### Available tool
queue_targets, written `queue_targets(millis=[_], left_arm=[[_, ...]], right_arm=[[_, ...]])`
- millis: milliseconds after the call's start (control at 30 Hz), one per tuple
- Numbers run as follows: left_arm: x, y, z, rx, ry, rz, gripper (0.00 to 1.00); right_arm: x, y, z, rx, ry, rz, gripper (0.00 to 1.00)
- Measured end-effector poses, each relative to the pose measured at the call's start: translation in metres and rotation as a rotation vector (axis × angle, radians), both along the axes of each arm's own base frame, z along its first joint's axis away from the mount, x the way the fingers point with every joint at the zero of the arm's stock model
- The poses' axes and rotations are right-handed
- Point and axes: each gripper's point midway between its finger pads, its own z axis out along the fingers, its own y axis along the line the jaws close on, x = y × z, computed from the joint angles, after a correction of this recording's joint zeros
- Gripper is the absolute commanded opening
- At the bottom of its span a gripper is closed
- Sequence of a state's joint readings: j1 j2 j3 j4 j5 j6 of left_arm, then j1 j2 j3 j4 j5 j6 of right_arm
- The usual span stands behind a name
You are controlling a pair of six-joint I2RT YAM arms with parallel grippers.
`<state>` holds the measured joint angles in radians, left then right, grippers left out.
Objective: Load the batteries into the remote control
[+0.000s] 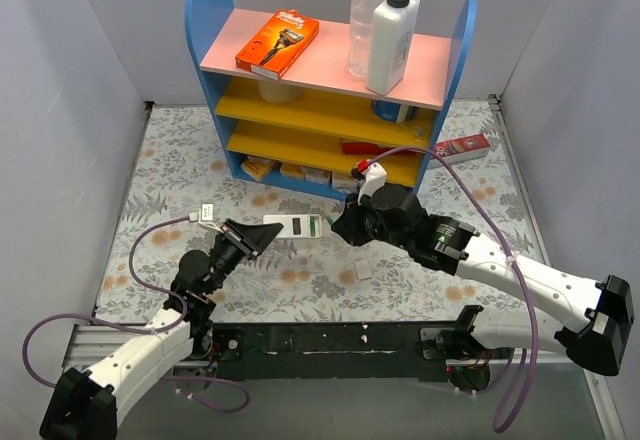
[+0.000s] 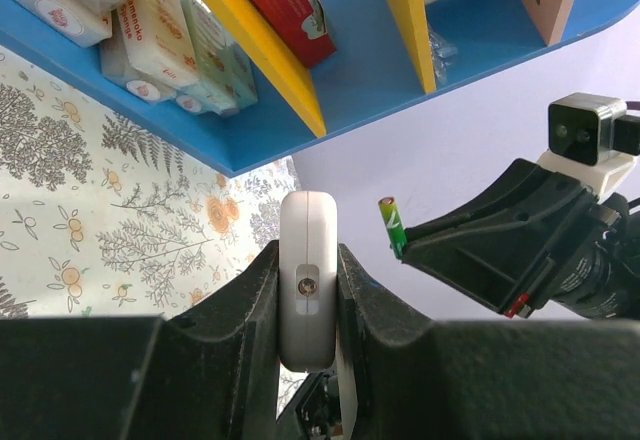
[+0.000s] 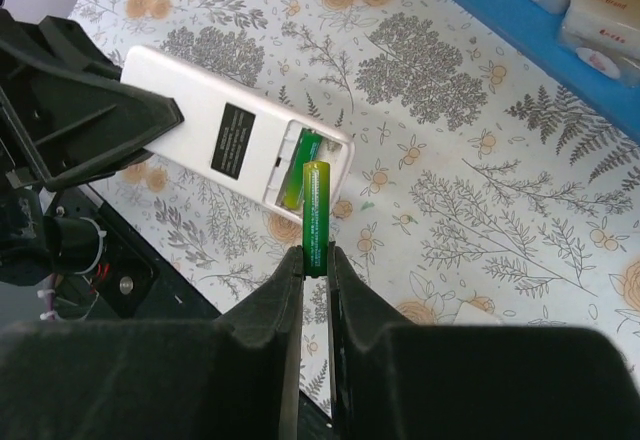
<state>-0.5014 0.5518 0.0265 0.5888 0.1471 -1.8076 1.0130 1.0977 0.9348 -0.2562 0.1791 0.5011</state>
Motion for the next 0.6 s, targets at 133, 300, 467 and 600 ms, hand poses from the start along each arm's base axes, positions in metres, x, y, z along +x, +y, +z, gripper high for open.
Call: queue_targets(millis=[133,300,467,600], left_arm=[[0.003,-0.002,0.004,-0.015,-0.011,-0.001,0.0],[0.002,-0.001,0.013,-0.041,-0.037,-0.002,0.0],[0.0,0.001,0.019,-0.057,-0.049,0.002,0.0],[-0.001,0.001,0.02,-0.067,-0.045,0.003,0.0]], right_arm=[[-0.006,0.002,-0.007,-0.008,0.037,0.021,0.01],[-0.01,0.008,-0.024,-0.032,0.102,0.025,0.01],[-0.012,0.014,-0.027,-0.017,0.132,0.015,0.01],[-0.013,0.018,-0.03,-0.013,0.141,0.017,0.01]])
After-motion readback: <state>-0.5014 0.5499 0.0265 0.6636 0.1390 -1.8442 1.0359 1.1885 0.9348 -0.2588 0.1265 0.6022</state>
